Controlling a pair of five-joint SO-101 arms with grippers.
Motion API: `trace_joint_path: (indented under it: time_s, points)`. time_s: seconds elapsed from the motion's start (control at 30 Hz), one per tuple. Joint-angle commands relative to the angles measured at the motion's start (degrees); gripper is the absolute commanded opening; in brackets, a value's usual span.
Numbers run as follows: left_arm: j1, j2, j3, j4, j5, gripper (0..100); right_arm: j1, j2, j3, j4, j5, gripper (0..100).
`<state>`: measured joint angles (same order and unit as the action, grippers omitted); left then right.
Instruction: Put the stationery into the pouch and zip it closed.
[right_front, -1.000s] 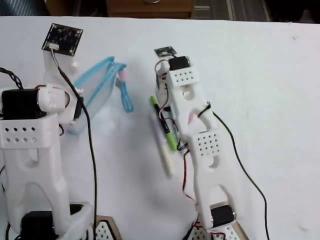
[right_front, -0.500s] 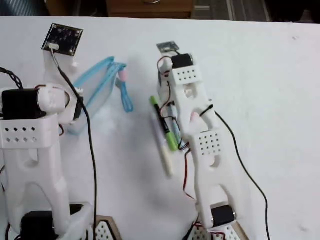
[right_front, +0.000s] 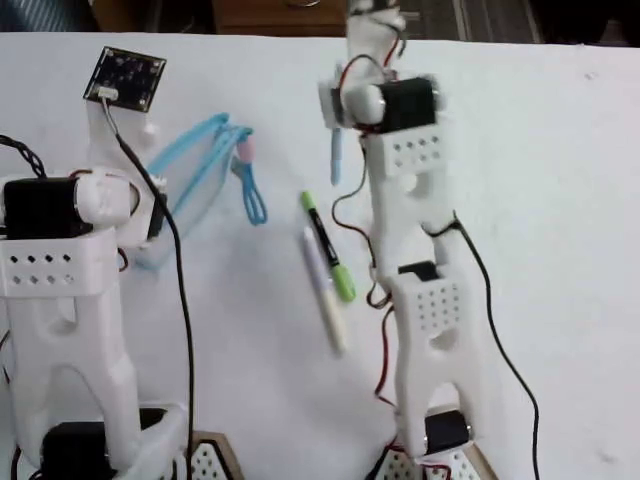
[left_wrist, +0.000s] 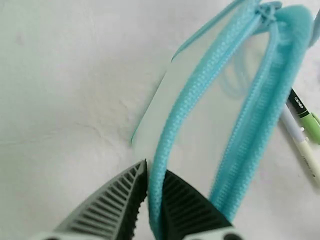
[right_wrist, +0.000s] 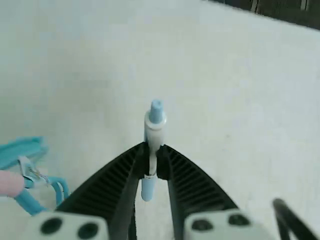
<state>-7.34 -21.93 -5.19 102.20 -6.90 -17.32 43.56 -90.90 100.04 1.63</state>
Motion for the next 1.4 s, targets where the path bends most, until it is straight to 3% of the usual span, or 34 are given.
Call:
trace_joint_path:
  time_s: [0.0,0.2,0.57,1.2,1.37]
  points:
    - [-0.40,-0.13,-0.35,0.26,0.35,2,-0.04,-7.52,-4.57,0.48,-3.87,1.6]
    - [-0.40,-0.13,-0.35,0.26,0.35,2,-1.54,-14.99,-4.48,-4.88,-10.81,1.6]
    - [-0.40,-0.13,-0.35,0.26,0.35,2,-17.45,-28.26,-4.31,-12.09,-13.45,1.6]
    - [-0.40,-0.13,-0.44,0.26,0.35,2,-19.38,-30.46,-1.58,-2.86,-13.54,1.6]
    - [-0.40,-0.13,-0.44,0.26,0.35,2,-21.49,-30.02,3.96,-3.12,-17.32,1.6]
